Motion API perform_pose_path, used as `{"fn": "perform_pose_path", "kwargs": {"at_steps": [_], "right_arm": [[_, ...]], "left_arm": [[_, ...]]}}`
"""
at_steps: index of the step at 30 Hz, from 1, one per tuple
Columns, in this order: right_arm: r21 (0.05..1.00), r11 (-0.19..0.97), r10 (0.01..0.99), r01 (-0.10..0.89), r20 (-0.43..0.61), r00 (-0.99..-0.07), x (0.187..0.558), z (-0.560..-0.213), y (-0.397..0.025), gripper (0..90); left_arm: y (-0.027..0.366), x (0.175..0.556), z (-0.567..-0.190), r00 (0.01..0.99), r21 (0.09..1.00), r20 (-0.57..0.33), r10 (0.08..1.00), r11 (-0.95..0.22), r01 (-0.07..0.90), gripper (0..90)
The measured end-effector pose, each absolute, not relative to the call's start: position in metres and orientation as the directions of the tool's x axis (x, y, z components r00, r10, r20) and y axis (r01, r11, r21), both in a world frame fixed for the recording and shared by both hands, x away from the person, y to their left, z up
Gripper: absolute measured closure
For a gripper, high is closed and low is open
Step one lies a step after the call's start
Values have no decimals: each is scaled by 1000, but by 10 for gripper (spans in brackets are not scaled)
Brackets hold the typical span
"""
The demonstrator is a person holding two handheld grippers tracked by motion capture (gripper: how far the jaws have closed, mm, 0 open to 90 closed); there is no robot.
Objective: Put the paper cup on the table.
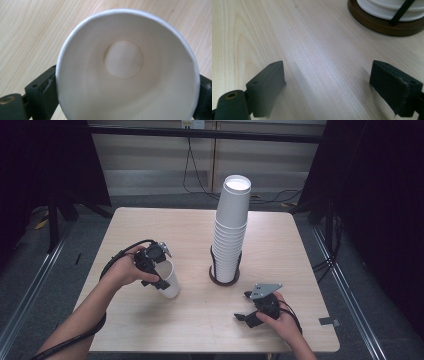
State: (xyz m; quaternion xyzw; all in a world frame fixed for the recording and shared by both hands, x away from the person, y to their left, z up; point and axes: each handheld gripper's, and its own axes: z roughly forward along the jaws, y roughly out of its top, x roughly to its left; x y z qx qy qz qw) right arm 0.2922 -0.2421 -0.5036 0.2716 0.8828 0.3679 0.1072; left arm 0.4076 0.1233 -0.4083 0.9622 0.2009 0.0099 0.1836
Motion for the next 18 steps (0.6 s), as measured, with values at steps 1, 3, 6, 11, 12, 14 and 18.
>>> {"fn": "perform_pose_path", "kwargs": {"at_steps": [1,3,6,11,12,14,18], "right_arm": [[708,582,558,401,10,-830,292,-504,-242,120],[708,582,558,401,10,-830,292,-504,-242,121],[708,582,559,401,11,-829,292,-504,-242,120],[708,582,559,401,11,-829,292,-504,-242,120],[708,582,559,401,11,-829,292,-504,-242,121],[708,582,559,401,11,-829,292,-504,-242,120],[708,582,559,401,11,-829,292,-504,-242,121]], "left_arm": [[123,407,-409,919,367,-53,391,-848,382,58],[123,408,-409,920,366,-58,388,-849,381,58],[123,407,-409,918,374,-61,393,-843,386,58],[123,407,-409,921,376,-65,383,-846,379,57],[122,407,-410,920,384,-66,385,-842,380,57],[122,407,-411,921,384,-69,384,-842,379,56],[122,406,-415,917,389,-93,387,-834,392,50]]}}
